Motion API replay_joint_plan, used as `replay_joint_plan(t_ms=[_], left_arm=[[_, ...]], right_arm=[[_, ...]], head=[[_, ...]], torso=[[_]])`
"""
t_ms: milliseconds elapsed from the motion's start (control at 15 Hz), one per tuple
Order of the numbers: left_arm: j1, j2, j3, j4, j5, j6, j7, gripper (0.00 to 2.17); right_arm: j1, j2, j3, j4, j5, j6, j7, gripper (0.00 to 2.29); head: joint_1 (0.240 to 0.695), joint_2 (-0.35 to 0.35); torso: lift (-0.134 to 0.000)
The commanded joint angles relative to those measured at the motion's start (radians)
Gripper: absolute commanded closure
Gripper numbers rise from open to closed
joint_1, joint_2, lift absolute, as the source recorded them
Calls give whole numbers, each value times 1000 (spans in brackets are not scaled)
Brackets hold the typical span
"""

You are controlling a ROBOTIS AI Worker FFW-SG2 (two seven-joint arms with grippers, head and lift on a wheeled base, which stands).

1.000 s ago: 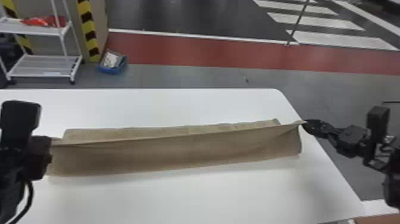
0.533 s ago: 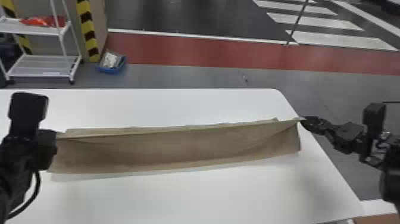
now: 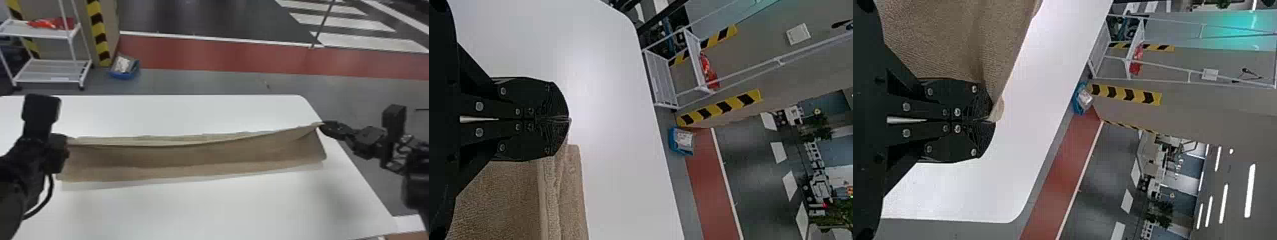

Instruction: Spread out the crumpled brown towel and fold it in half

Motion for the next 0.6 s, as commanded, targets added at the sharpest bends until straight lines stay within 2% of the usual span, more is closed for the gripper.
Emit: replay_joint_plan(t_ms=[0,267,400,533], left_arm=[[-17,0,-7,34,0,-24,-4,1386],[-44,0,-10,88,0,-37,-2,1386],[-64,0,-26,117,-26,-37,-1,1386],[-77,-1,-43,143,-55,-43,1,1352]], right_arm=[[-11,1,32,20,12,-2,-17,2125],[-62,2,50,95,51,-21,-41,2125],[-85,2,69,134,58,-36,-67,2111],[-90,2,85,148,58,-51,-107,1899]], head=[[695,-168],[695,-159],[695,-158],[695,-154]], torso=[[-125],[-125],[-125],[-125]])
